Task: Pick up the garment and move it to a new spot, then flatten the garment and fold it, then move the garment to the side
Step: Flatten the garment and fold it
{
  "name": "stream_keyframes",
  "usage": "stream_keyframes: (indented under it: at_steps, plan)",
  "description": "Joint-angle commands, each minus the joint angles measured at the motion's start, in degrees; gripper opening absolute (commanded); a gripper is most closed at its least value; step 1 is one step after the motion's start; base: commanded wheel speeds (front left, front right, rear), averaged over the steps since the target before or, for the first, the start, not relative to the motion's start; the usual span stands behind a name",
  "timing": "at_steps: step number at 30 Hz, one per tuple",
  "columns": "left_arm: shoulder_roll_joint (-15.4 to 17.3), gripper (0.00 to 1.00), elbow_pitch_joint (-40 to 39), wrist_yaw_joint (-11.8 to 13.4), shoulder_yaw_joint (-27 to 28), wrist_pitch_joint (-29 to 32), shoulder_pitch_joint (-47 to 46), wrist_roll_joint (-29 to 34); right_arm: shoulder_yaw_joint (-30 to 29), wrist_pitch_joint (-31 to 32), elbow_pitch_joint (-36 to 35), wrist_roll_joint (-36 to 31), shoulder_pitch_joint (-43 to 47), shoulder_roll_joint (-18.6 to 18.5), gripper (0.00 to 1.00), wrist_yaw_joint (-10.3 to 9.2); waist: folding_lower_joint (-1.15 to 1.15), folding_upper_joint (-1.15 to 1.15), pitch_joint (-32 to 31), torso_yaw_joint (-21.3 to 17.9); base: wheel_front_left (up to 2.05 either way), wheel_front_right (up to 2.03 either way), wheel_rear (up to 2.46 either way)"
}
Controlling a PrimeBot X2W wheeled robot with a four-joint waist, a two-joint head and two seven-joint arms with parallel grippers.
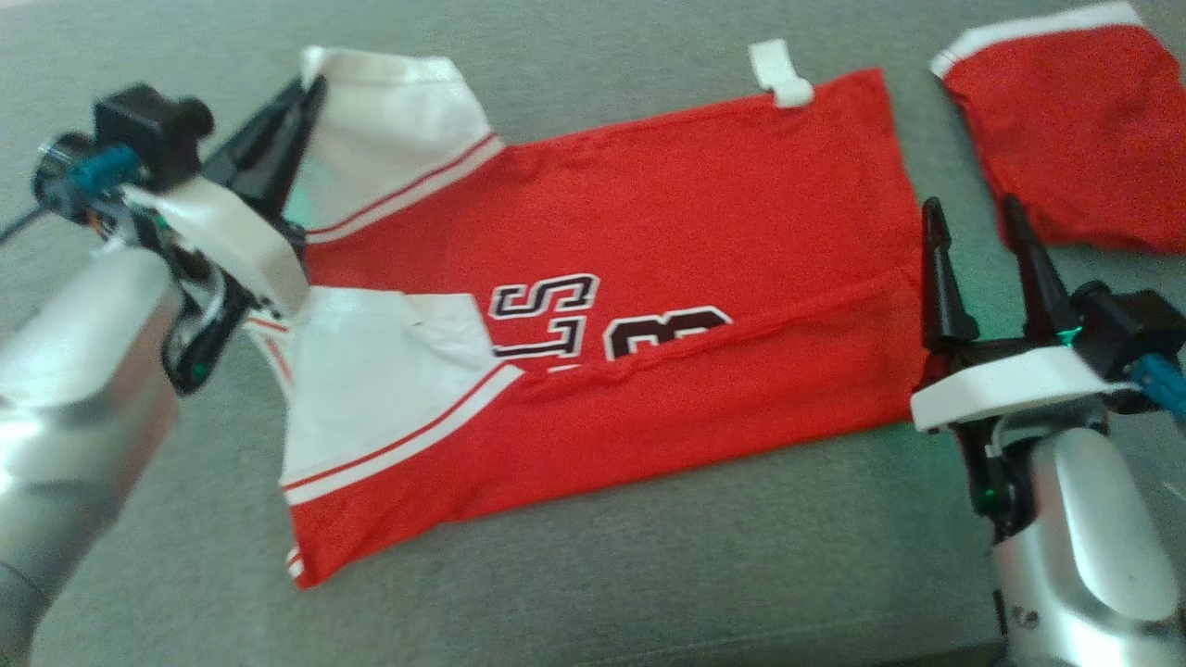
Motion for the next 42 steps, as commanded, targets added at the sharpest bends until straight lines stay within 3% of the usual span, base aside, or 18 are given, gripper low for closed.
stream_keyframes:
  at_steps: [1,7,15,19,30,31,32,42]
  plan:
    - [2.0,0.0,-2.5,0.5,1.8,-1.1,-1.3,0.0,0.0,1.4,-2.4,-1.1,-0.8,-0.2,1.0,-0.05,0.01,0.0,-1.9,3.4,0.0,0.0,0.0]
    - [2.1,0.0,-11.0,3.0,0.8,-2.2,3.1,0.0,-4.7,11.2,-1.0,-6.3,-7.0,-0.2,1.0,-0.05,0.01,0.0,-1.3,8.0,0.0,0.0,0.0]
    - [2.4,0.0,-20.1,5.2,-1.2,-0.9,6.3,0.7,-12.9,21.4,9.5,-12.9,-18.9,-0.8,1.0,-0.05,0.01,0.0,1.4,11.8,0.0,0.0,0.0]
    - [2.5,0.0,-22.4,5.7,-1.3,-0.4,6.2,0.7,-18.4,23.7,17.3,-15.3,-24.5,-1.7,1.0,-0.05,0.01,0.0,3.1,12.9,0.0,0.0,0.0]
    - [1.8,0.0,-23.4,5.8,-0.7,-0.2,3.6,0.9,-23.0,21.0,33.5,-24.2,-33.7,-4.4,1.0,-0.05,0.01,0.0,6.0,14.1,0.0,0.0,0.0]
    - [1.8,0.0,-23.3,5.7,-0.7,-0.1,3.4,0.9,-22.6,21.0,34.9,-24.7,-34.3,-4.6,0.6,-0.05,0.01,0.0,6.1,14.1,0.0,0.0,0.0]
    - [1.8,0.0,-23.1,5.6,-0.8,0.1,3.1,0.9,-22.0,20.8,36.0,-25.2,-34.8,-4.9,0.0,-0.05,0.01,0.0,6.1,14.1,0.0,0.0,0.0]
    - [3.0,0.0,-18.3,6.0,2.1,-0.2,-0.1,-0.6,-17.9,12.3,43.1,-21.8,-41.5,-5.1,0.0,-0.05,0.01,0.0,3.6,10.6,0.0,0.0,0.0]
